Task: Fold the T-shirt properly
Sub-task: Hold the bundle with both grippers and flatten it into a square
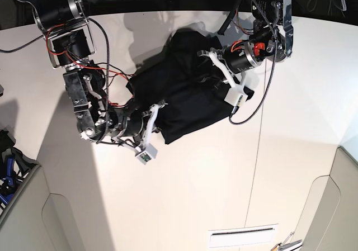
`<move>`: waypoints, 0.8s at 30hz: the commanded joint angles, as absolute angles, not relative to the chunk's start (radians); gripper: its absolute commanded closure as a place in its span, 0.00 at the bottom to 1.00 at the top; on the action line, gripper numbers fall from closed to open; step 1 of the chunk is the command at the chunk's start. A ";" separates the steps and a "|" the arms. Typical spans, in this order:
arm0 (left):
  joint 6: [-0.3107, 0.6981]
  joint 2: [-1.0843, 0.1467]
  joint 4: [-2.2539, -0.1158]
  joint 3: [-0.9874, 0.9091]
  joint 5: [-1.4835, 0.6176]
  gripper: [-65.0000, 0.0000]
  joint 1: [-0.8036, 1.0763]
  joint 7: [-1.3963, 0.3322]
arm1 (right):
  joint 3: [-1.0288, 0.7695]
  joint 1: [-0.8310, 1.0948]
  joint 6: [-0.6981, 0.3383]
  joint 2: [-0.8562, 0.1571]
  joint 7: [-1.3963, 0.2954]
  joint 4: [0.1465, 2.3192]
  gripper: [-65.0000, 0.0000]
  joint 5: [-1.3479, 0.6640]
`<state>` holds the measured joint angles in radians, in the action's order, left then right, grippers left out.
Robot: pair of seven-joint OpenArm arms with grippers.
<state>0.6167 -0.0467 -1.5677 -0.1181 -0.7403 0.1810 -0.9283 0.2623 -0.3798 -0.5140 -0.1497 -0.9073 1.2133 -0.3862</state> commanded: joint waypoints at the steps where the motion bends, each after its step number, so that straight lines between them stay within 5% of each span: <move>1: 0.609 -0.047 -1.579 -0.120 -0.722 1.00 0.151 -0.916 | 0.240 -0.403 -0.533 -0.153 -0.920 1.229 1.00 -0.426; 11: 0.541 -0.047 -1.544 -0.120 -0.600 1.00 -0.036 -0.875 | 0.025 -0.364 -0.585 -0.172 -1.050 1.231 1.00 -0.662; 24: 0.534 -0.047 -1.307 -0.104 -0.530 1.00 -0.294 -0.835 | -0.042 -0.069 -0.591 -0.160 -1.055 1.432 1.00 -0.752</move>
<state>0.5304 -0.0467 -1.2919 -0.1036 -0.5102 -0.2676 -0.8536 -0.0383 -0.0513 -0.5827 -0.1600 -1.0710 1.4155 -0.7258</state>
